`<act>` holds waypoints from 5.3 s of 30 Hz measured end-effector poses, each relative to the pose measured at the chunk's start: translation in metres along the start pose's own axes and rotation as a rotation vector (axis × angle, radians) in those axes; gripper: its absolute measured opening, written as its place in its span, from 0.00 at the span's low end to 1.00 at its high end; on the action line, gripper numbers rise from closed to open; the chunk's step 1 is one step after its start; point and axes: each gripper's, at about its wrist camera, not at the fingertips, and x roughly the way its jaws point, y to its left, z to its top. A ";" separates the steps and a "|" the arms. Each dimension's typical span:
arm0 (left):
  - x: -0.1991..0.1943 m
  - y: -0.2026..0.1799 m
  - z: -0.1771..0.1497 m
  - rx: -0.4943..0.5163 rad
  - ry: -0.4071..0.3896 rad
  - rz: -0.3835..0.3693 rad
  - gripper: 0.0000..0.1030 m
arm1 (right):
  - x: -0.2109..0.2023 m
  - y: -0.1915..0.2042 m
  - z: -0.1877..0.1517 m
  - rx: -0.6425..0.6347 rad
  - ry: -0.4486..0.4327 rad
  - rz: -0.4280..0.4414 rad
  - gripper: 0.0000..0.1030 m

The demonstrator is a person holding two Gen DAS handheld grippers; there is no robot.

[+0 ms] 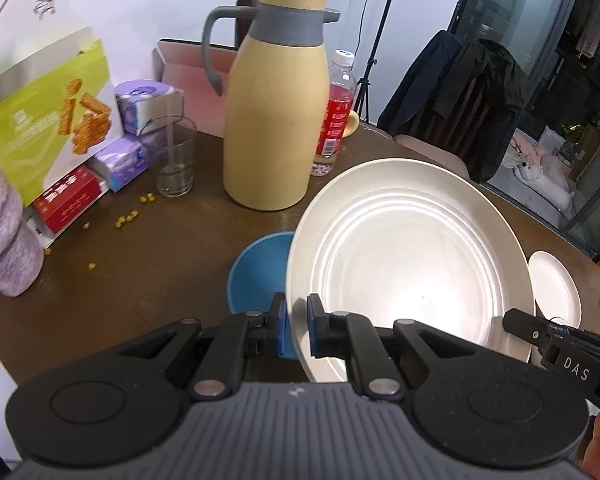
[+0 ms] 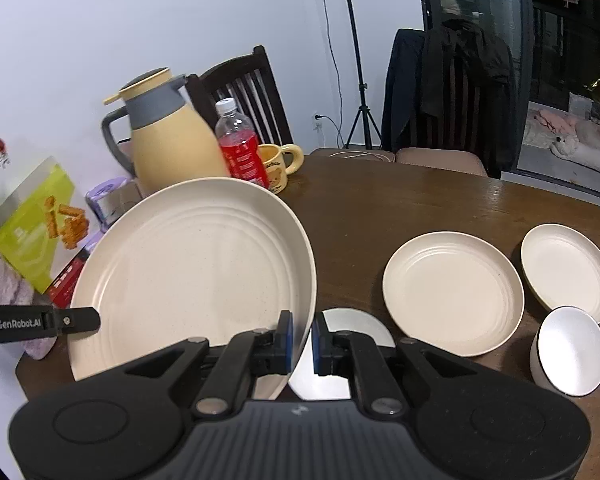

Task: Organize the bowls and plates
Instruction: 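Lift the cream plate with both grippers and carry it away from the thermos, then carry the plate past the blue bowl and lower it near the vase, then open both grippers to release the cream plate on the table, then withdraw both grippers up and away from the placed plate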

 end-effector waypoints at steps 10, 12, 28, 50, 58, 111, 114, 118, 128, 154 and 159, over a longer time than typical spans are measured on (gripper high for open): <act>-0.020 0.021 -0.027 -0.017 0.008 0.022 0.11 | -0.014 0.019 -0.026 -0.021 0.013 0.026 0.09; -0.022 0.026 -0.032 -0.021 0.014 0.025 0.11 | -0.016 0.023 -0.032 -0.027 0.018 0.029 0.09; -0.027 0.072 -0.070 -0.073 0.057 0.065 0.11 | -0.009 0.061 -0.073 -0.076 0.069 0.064 0.09; -0.026 0.127 -0.114 -0.137 0.098 0.122 0.11 | 0.008 0.109 -0.118 -0.190 0.108 0.118 0.09; -0.016 0.140 -0.122 -0.156 0.121 0.142 0.11 | 0.021 0.119 -0.131 -0.219 0.129 0.131 0.10; 0.059 0.156 -0.137 -0.099 0.219 0.197 0.12 | 0.099 0.123 -0.157 -0.201 0.267 0.119 0.10; 0.061 0.156 -0.137 -0.099 0.231 0.201 0.12 | 0.100 0.124 -0.155 -0.198 0.271 0.119 0.10; 0.062 0.158 -0.136 -0.103 0.242 0.204 0.13 | 0.102 0.123 -0.154 -0.185 0.285 0.121 0.11; 0.061 0.157 -0.134 -0.092 0.255 0.232 0.41 | 0.104 0.122 -0.150 -0.160 0.305 0.122 0.13; 0.006 0.137 -0.116 -0.040 0.141 0.224 1.00 | 0.051 0.100 -0.138 -0.115 0.263 0.085 1.00; -0.003 0.126 -0.117 -0.018 0.133 0.201 1.00 | 0.029 0.090 -0.139 -0.100 0.240 0.047 1.00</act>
